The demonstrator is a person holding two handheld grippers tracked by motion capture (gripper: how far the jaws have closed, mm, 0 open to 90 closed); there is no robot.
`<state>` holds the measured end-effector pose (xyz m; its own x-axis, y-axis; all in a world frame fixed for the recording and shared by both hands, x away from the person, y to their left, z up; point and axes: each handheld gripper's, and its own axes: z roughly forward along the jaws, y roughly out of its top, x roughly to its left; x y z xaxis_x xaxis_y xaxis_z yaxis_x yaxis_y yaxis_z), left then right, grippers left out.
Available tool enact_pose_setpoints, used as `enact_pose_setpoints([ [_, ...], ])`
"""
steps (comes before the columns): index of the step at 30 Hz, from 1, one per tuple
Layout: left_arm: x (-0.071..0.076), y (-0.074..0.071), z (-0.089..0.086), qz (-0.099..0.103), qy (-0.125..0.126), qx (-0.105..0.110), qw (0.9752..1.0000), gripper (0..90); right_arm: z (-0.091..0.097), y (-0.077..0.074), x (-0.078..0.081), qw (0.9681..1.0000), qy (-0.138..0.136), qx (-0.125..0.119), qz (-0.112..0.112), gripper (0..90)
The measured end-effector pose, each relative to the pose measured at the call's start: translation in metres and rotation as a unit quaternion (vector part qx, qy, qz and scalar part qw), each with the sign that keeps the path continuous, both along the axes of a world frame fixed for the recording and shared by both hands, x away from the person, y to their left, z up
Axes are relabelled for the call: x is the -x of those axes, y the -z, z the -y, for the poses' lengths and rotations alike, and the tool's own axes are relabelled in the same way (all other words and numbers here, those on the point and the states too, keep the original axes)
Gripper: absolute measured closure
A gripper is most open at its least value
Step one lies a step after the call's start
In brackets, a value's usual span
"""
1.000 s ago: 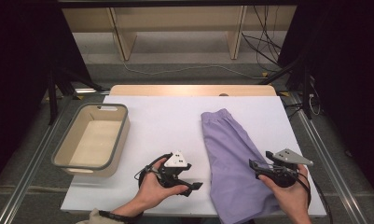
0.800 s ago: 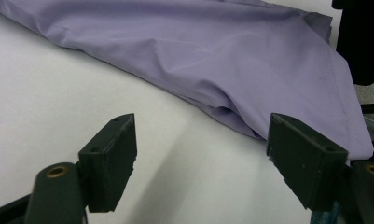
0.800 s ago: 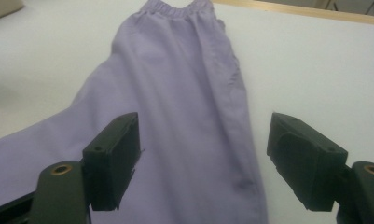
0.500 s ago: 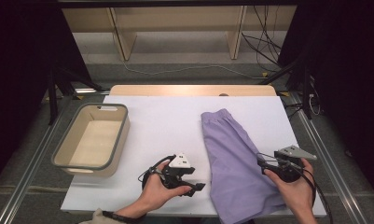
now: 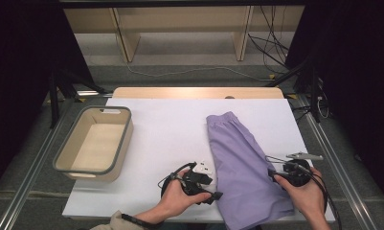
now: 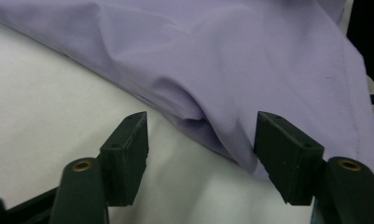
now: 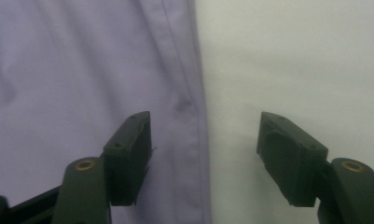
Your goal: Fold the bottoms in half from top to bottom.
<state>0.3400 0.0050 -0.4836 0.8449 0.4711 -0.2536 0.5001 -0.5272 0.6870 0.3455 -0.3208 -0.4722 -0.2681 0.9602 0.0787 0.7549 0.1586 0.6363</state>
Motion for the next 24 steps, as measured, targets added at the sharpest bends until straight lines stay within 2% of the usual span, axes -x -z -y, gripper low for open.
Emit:
enact_pose_setpoints([
  [3,0.001,0.002,0.005,0.003,0.009,-0.009,0.9999,40.6,-0.002,0.003,-0.002,0.9999,-0.005,0.005,-0.013,40.3],
  [7,0.003,0.003,0.010,0.020,0.017,-0.023,0.9994,46.0,-0.005,0.002,-0.002,0.9997,-0.012,0.018,-0.015,47.0],
  [9,0.003,0.003,0.012,0.022,0.014,-0.025,0.9993,48.9,-0.007,0.002,-0.002,0.9992,-0.016,0.034,-0.013,50.9],
  [11,0.005,0.003,0.014,0.036,0.016,-0.037,0.9985,52.7,-0.008,0.002,-0.002,0.9987,-0.019,0.045,-0.014,54.9],
  [14,0.009,0.003,0.018,0.074,0.024,-0.057,0.9953,60.2,-0.010,0.001,-0.001,0.9986,-0.020,0.046,-0.019,64.1],
  [15,0.010,0.003,0.019,0.078,0.028,-0.060,0.9948,62.4,-0.012,0.000,-0.001,0.9986,-0.017,0.044,-0.022,67.0],
  [18,0.012,0.003,0.021,0.075,0.034,-0.059,0.9948,71.8,-0.014,-0.001,-0.001,0.9984,-0.020,0.043,-0.029,76.2],
  [21,0.013,0.003,0.023,0.071,0.035,-0.055,0.9953,79.1,-0.015,-0.001,-0.002,0.9984,-0.023,0.032,-0.041,84.4],
  [24,0.013,0.003,0.024,0.069,0.037,-0.053,0.9955,85.6,-0.015,-0.002,-0.003,0.9983,-0.023,0.024,-0.047,87.5],
])
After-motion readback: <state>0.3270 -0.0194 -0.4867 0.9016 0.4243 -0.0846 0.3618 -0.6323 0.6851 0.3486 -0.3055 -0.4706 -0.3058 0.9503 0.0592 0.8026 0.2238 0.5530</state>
